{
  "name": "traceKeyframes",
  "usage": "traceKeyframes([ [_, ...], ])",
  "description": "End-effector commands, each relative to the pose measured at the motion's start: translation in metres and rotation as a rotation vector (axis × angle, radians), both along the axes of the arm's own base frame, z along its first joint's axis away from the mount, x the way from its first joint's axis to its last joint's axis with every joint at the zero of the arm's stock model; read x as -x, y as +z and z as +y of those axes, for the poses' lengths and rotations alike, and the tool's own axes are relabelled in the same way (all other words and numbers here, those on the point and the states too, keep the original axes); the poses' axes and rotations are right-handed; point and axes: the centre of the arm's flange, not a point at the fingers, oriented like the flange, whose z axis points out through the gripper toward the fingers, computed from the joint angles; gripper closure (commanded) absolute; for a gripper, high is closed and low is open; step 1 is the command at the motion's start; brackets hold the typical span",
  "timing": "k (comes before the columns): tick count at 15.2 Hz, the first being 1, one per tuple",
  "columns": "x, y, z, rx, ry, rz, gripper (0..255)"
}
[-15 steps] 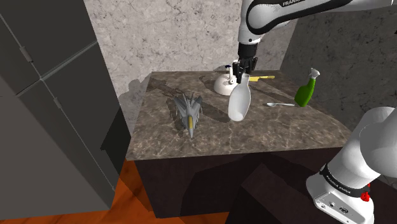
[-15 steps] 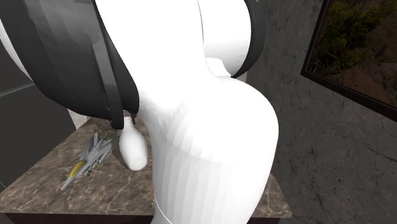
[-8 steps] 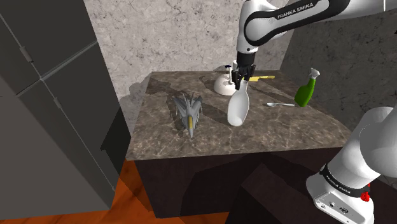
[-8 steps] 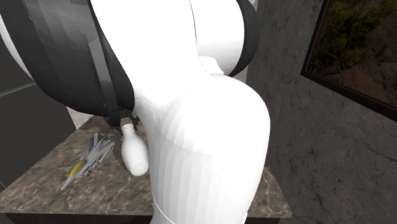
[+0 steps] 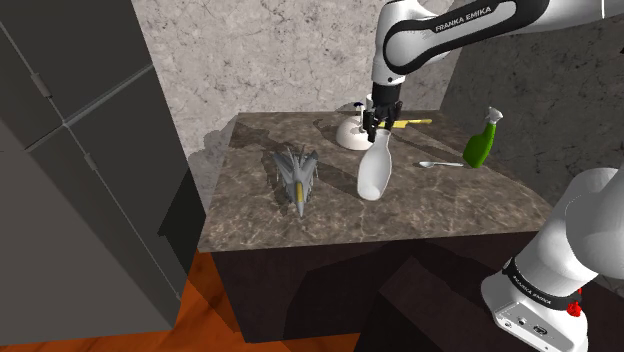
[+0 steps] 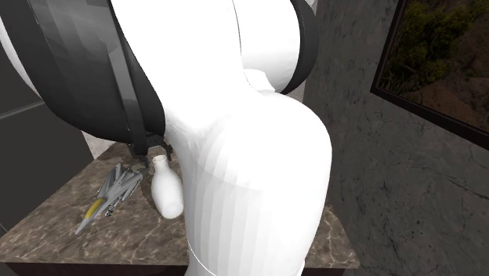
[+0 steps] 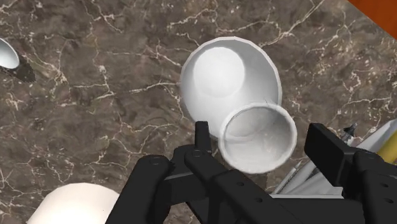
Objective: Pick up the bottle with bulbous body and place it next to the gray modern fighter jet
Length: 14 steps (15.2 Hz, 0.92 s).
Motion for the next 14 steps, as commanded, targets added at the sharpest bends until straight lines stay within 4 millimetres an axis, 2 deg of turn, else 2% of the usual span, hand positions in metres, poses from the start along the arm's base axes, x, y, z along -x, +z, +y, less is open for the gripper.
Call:
traceKeyframes([
  [1,0.0,0.0,0.0,0.0,0.0,0.0,0],
  [5,0.0,0.0,0.0,0.0,0.0,0.0,0],
  [9,-0.004,0.05,0.001,0.0,0.0,0.0,0],
  [14,-0.004,0.05,0.001,0.0,0.0,0.0,0],
])
